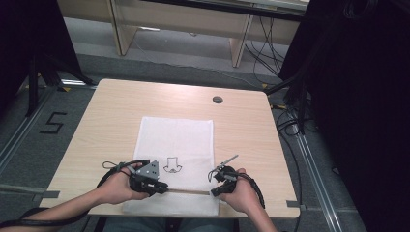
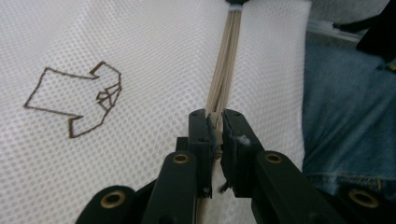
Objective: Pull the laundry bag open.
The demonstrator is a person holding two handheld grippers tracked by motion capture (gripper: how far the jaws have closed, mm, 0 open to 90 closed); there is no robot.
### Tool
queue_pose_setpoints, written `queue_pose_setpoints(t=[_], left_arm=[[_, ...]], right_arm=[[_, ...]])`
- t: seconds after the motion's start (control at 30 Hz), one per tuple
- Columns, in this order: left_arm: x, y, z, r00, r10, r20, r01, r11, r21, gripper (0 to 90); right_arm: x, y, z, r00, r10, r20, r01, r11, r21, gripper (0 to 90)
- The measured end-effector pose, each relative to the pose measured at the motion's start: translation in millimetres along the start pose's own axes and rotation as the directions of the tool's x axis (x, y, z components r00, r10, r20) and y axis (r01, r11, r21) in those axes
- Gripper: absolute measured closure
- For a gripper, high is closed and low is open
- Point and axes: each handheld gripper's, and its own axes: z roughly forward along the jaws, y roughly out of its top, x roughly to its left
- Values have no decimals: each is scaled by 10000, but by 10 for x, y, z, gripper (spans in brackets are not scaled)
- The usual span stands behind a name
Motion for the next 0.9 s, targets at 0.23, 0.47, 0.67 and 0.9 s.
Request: queue_pose_setpoints(t=[0.23,0.47,0.67,0.9], left_arm=[[40,-49,-63,9999,-92,-140,94,9999,109,820],[34,-56,-68,9998,27,-174,-25,9999,119,820],[38,-81,-95,9999,-30,-137,31,9999,129,820],[18,-81,-98,9998,123,-181,-120,9998,127,820]], right_arm=[[-24,3,5,9996,-299,-6,299,9995,-115,900],[-23,1,6,9995,-322,-9,322,9994,-143,900],[-27,0,6,9995,-300,2,300,9995,-138,900],[-26,0,6,9995,-319,-1,319,9994,-152,900]])
